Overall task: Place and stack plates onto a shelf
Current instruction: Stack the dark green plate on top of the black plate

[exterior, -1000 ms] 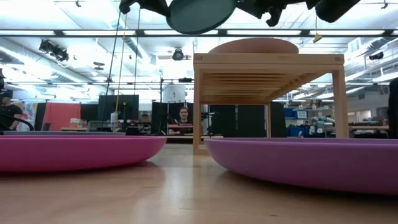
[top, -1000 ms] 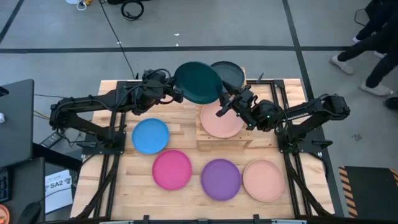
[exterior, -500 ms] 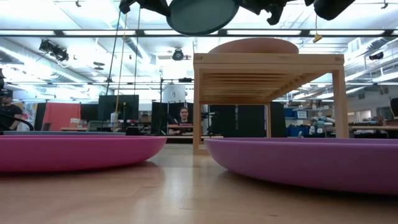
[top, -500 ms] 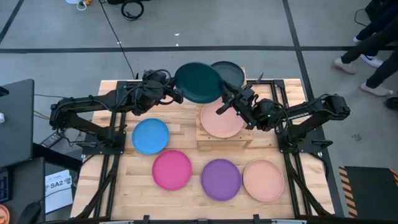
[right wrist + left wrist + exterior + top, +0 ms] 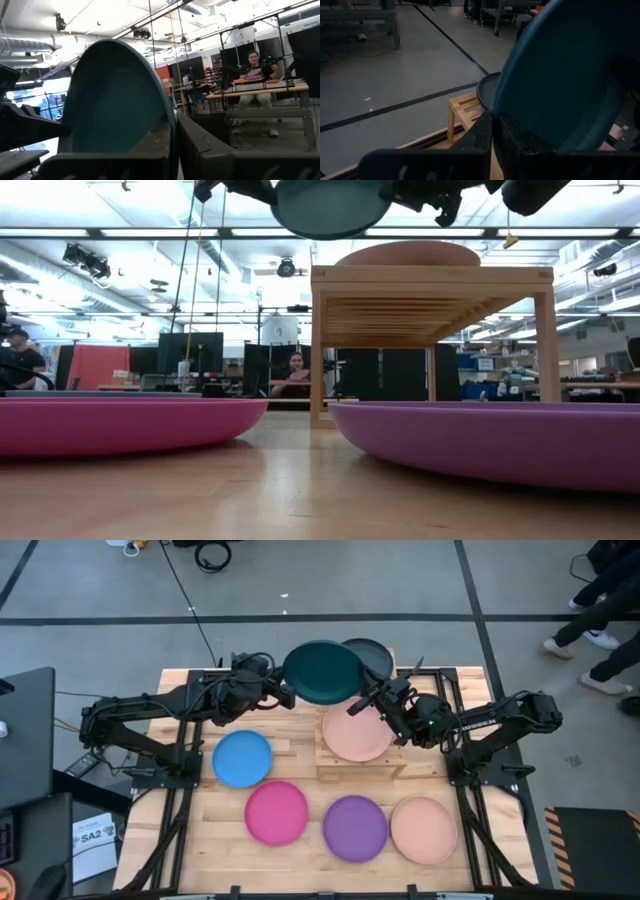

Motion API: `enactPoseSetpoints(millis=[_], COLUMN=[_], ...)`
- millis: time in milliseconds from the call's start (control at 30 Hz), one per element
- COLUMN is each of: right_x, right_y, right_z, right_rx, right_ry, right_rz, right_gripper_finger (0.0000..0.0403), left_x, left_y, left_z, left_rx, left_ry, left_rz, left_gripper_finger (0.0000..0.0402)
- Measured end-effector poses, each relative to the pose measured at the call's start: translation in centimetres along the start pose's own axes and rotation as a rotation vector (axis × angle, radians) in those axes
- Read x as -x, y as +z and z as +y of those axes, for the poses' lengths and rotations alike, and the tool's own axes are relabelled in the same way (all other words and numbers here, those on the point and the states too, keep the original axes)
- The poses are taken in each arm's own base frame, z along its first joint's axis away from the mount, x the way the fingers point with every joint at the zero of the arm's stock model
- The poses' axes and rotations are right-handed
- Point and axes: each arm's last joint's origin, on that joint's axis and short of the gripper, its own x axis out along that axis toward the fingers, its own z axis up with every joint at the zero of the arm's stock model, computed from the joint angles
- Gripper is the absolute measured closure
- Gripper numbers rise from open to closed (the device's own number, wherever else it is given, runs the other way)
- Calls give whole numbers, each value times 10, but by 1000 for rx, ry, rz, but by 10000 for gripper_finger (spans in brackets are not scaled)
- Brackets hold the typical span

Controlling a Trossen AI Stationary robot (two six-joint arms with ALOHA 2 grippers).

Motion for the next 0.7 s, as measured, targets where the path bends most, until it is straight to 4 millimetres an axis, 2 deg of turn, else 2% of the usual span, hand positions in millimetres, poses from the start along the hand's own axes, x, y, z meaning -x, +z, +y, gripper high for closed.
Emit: enactPoseSetpoints(millis=[233,500,700], right_x=[0,0,-4], right_y=[0,0,2], right_z=[-1,-1,-7], right_rx=[-2,-7,57], right_ry=[-22,-18,-96], right_rz=[4,0,6], right_gripper_finger=[382,383,383], left_x=[0,0,0], left_y=[0,-1,-1], left_z=[-1,-2,-2], left_rx=[-40,-74,-76], left_ry=[-27,-57,-56], left_rz=[14,28,28], left_gripper_finger=[365,293,253])
